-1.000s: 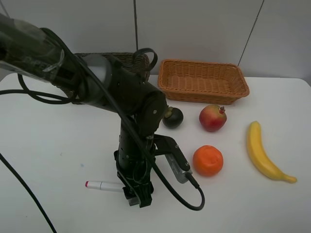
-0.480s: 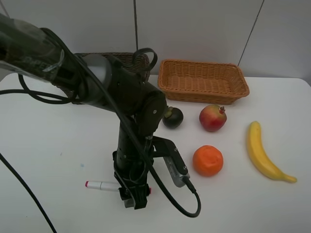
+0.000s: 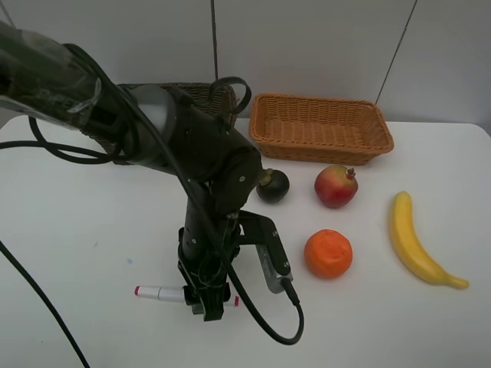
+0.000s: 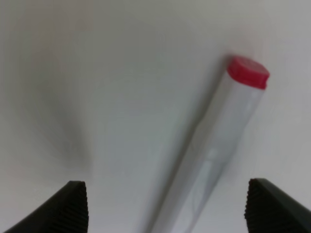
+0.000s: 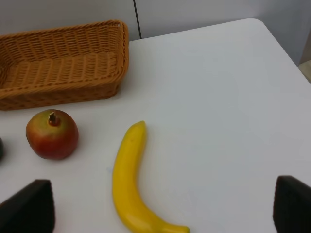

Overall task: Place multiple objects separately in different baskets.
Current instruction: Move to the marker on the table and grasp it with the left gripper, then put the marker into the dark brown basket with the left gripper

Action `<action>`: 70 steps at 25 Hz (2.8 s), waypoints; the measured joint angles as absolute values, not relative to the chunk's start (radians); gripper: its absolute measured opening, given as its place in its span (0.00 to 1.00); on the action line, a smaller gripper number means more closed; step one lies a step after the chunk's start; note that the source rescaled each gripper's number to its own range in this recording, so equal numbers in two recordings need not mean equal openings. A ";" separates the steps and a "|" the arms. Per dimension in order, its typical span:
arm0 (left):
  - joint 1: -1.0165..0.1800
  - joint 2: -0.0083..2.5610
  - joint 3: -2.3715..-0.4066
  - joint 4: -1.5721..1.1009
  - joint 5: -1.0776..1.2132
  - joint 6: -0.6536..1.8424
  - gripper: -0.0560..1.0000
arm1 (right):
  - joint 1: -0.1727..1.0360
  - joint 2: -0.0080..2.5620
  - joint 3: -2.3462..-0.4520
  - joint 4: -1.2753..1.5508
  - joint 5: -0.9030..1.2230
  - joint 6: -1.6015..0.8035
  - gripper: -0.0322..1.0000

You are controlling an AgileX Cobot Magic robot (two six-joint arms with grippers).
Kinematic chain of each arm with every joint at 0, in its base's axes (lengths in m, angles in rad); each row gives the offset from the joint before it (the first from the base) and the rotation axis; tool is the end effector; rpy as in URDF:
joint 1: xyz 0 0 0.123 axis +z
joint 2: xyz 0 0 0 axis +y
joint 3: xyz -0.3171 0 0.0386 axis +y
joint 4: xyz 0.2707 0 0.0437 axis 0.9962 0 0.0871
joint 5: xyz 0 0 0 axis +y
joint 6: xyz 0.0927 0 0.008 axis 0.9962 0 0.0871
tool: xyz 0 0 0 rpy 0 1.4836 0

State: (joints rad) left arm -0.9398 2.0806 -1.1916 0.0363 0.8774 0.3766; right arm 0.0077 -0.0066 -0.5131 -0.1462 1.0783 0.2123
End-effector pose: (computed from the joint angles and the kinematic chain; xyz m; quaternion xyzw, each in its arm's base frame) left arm 0.2279 -0.3076 0.1058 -0.6205 -0.7823 -0.0278 0.0483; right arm -0.0216 -0.0121 0.2902 0.0910 0.8455 -0.0153 0.5259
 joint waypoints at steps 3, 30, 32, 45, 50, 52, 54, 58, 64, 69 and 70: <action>-0.927 2.081 -1.192 0.039 0.833 0.377 0.82 | 0.008 -0.007 -0.513 -0.146 1.078 0.212 0.99; -0.882 2.133 -1.209 0.024 0.802 0.371 0.72 | 0.008 -0.007 -0.513 -0.146 1.078 0.212 0.99; -0.880 2.134 -1.210 0.030 0.803 0.370 0.51 | 0.008 -0.007 -0.513 -0.146 1.078 0.212 0.99; -0.873 2.044 -1.257 0.014 0.802 0.354 0.05 | 0.008 -0.007 -0.513 -0.146 1.078 0.212 0.99; -0.826 1.938 -1.430 0.000 0.799 0.336 0.05 | 0.008 -0.007 -0.513 -0.146 1.078 0.212 0.99; -0.779 1.931 -1.517 0.005 0.798 0.331 0.05 | 0.008 -0.007 -0.513 -0.146 1.078 0.212 0.99; -0.719 1.931 -1.587 0.006 0.783 0.331 0.05 | 0.008 -0.007 -0.513 -0.146 1.078 0.212 0.99; -0.577 1.931 -1.686 0.033 0.679 0.341 0.05 | 0.008 -0.007 -0.513 -0.146 1.078 0.212 0.99; -0.371 1.939 -1.708 0.029 0.395 0.343 0.05 | 0.008 -0.007 -0.513 -0.146 1.078 0.212 0.99; -0.316 2.010 -1.708 -0.037 0.285 0.343 0.05 | 0.008 -0.007 -0.513 -0.146 1.078 0.212 0.99; -0.316 2.034 -1.708 -0.039 0.278 0.343 0.05 | 0.008 -0.007 -0.513 -0.146 1.078 0.212 0.99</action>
